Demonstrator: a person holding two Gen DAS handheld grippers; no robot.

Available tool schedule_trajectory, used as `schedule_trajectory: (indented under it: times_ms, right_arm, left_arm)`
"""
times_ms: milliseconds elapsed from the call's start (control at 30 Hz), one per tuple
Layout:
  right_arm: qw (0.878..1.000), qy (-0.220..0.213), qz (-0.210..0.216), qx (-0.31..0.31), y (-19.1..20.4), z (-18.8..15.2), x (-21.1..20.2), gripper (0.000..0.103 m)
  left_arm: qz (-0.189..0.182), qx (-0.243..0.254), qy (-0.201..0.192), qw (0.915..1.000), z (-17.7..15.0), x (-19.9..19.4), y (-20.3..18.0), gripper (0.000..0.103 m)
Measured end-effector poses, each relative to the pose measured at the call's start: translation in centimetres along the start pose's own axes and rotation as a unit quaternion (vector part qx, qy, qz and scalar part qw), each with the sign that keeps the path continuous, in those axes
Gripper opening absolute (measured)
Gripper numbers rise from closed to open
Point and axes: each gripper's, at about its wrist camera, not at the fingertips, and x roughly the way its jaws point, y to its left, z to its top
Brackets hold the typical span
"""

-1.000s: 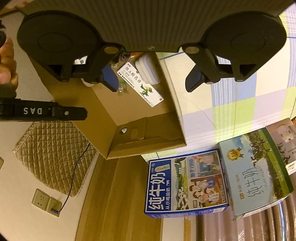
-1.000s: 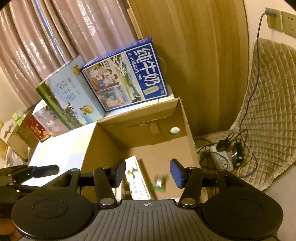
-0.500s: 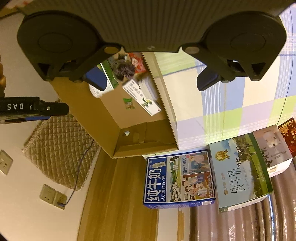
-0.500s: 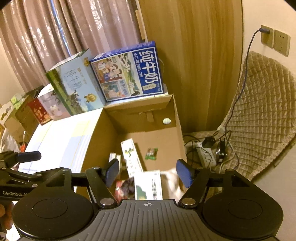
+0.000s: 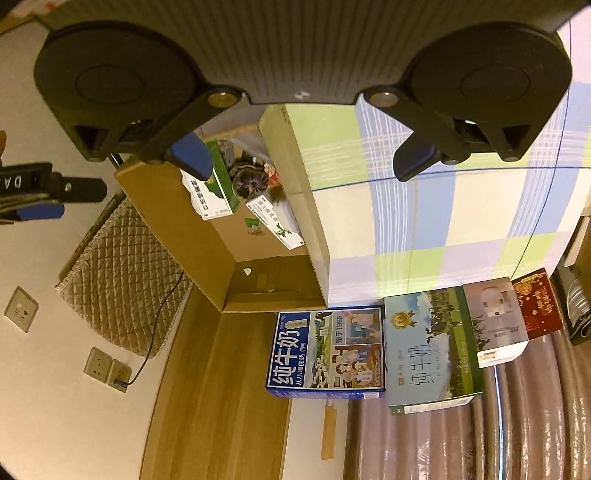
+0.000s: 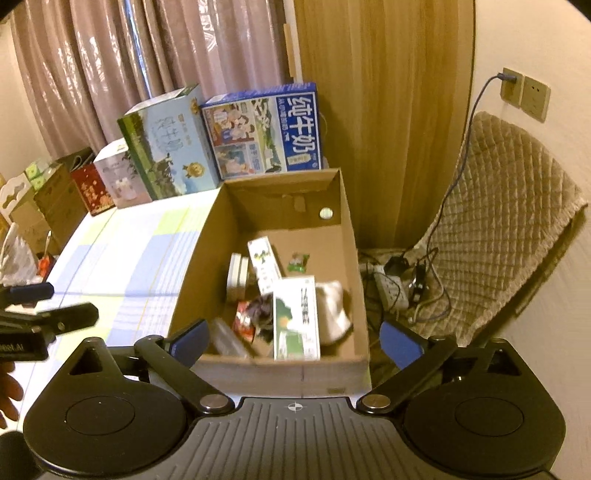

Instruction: Organize objects

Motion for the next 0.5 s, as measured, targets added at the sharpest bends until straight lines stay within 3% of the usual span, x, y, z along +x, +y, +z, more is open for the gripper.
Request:
schedule_trajectory:
  times_ms: [500]
  right_arm:
    - [1.000,-0.023,-0.018,-0.009,1.9,-6.2,-6.8,0.099]
  left_arm:
    - [0.020,-0.022,0.002,0.9996,-6.3,-6.5,-1.3,0.102]
